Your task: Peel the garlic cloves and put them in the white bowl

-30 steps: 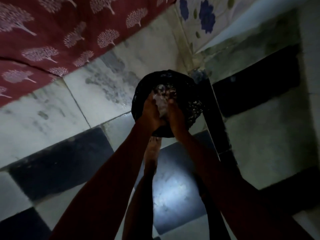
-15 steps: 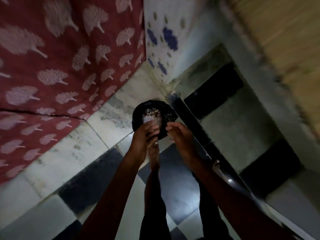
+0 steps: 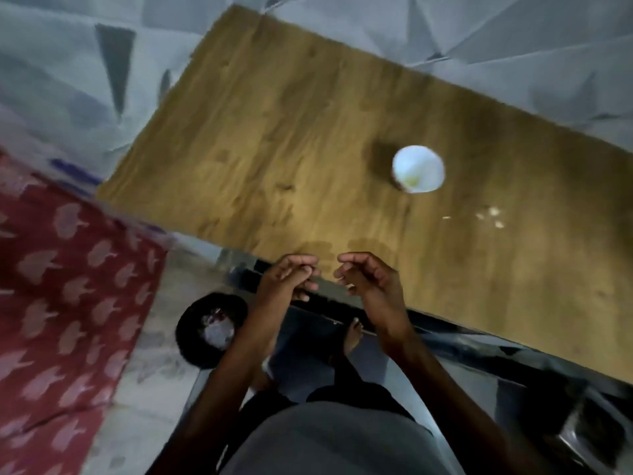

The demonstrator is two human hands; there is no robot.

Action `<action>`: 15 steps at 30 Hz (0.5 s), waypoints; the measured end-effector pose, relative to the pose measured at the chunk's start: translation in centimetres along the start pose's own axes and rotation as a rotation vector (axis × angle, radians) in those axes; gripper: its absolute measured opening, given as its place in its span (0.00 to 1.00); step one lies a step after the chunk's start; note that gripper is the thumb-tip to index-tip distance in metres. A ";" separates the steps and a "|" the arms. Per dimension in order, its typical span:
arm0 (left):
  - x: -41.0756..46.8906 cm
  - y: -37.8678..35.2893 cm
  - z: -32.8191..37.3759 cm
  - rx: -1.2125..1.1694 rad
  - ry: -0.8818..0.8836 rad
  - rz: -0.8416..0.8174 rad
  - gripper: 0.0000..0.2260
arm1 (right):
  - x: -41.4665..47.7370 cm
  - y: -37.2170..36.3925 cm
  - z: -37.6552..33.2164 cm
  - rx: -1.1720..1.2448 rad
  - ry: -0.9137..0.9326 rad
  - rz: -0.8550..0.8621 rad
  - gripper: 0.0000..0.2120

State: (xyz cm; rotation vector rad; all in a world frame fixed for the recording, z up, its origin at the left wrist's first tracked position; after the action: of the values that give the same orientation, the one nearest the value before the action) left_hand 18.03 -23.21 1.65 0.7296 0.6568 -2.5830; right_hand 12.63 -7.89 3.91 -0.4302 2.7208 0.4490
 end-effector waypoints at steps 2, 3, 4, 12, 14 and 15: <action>1.1 -5.1 0.3 0.069 -0.019 -0.058 0.09 | 0.4 4.8 0.4 0.041 -0.005 0.069 0.07; 1.6 -7.0 0.3 0.094 -0.046 -0.072 0.08 | 0.6 6.7 0.9 0.053 -0.011 0.094 0.07; 2.1 -9.7 0.1 0.119 -0.075 -0.096 0.08 | 0.8 9.2 1.3 0.065 -0.012 0.129 0.08; 8.0 -22.3 -4.6 0.404 -0.196 -0.141 0.08 | 3.4 22.0 5.3 0.069 -0.030 0.254 0.07; 9.7 -24.6 -5.1 0.564 -0.280 -0.138 0.07 | 4.6 23.9 6.2 0.066 -0.056 0.270 0.06; 10.7 -25.5 -5.0 0.653 -0.337 -0.129 0.07 | 5.3 24.6 6.6 0.052 -0.062 0.276 0.06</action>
State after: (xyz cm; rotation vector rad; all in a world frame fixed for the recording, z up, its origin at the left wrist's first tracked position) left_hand -0.41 -2.04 0.27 0.4067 -0.2703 -2.9554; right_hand 1.30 15.42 2.24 -0.0253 2.7334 0.4523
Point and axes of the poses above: each hand's wrist, its own x-axis towards the middle knuckle, its own y-axis out of the back of the hand, z = x × y, the point moved 5 cm from there along x, towards the middle knuckle, and after that the axes turned 9 degrees about -x, right-handed, at the moved point
